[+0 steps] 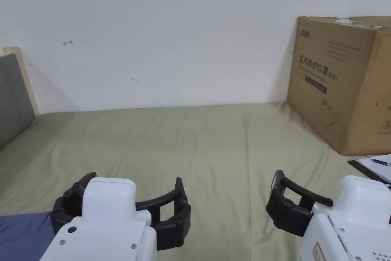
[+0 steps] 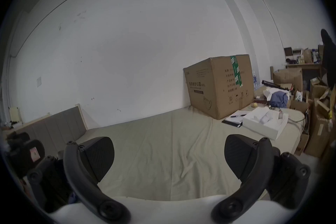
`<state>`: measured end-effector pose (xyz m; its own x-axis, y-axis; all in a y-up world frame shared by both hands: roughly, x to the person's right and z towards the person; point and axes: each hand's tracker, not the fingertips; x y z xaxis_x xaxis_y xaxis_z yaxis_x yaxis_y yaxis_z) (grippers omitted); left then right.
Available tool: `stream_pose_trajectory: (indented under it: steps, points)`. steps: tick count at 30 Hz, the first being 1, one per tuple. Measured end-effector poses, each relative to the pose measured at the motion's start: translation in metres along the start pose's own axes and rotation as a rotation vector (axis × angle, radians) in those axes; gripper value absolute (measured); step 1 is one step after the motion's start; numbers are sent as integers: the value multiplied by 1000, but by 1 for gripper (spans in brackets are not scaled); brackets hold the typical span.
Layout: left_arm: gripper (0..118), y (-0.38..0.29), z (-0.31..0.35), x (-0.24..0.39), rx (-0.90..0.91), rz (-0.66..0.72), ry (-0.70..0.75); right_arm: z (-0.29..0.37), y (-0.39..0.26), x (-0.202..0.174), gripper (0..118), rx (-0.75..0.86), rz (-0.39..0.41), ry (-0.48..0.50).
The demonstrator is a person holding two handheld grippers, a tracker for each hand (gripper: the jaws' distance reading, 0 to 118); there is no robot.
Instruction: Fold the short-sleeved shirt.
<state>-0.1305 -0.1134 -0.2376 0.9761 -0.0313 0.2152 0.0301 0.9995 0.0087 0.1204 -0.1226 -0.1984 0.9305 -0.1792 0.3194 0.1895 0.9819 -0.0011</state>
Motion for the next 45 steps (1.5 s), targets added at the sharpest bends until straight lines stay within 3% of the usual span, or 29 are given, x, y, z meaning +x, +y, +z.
stream_pose_trajectory:
  steps: [3, 13, 15, 16, 17, 18, 19, 20, 22, 28, 34, 38, 43, 45]
  points:
    - [116, 8, 1, -4, 23, 8, 20, 3, 6, -7, 118, 39, 93, 0]
    - [118, 11, 1, -15, 8, 104, -12, 8, 9, -19, 118, 43, 176, 62]
    - [117, 10, 2, -15, -7, 98, -13, 7, 6, -20, 111, 18, 179, 78]
    - [110, 9, 2, -15, -14, 92, -10, 7, 4, -20, 96, 16, 173, 80]
    - [94, 8, 2, -14, -20, 85, -12, 7, 3, -20, 72, 17, 161, 88]
    - [64, 6, 2, -14, -21, 80, -13, 5, 4, -19, 48, 12, 147, 86]
    - [14, 4, 1, -13, -14, 73, -2, 4, 4, -19, 18, 4, 138, 76]
    - [1, 3, 0, -12, -16, 67, 17, 3, 4, -19, 6, -1, 134, 68]
    - [0, 2, -2, -12, -14, 58, 47, 3, 2, -18, 0, 4, 125, 64]
    - [0, 0, -8, -24, -42, 122, 1, -2, 3, -14, 0, -21, 114, 87]
    - [0, 2, -9, -25, -55, 84, 32, -9, 6, -23, 0, -40, 136, 122]
    - [0, 9, 0, -45, -53, 82, 103, -19, 10, -48, 0, -43, 134, 228]
    - [0, 17, 25, -89, -51, 75, 274, -23, 3, -107, 0, -75, 168, 440]
    - [0, 18, 35, -105, -57, 76, 334, -24, -3, -130, 0, -114, 147, 534]
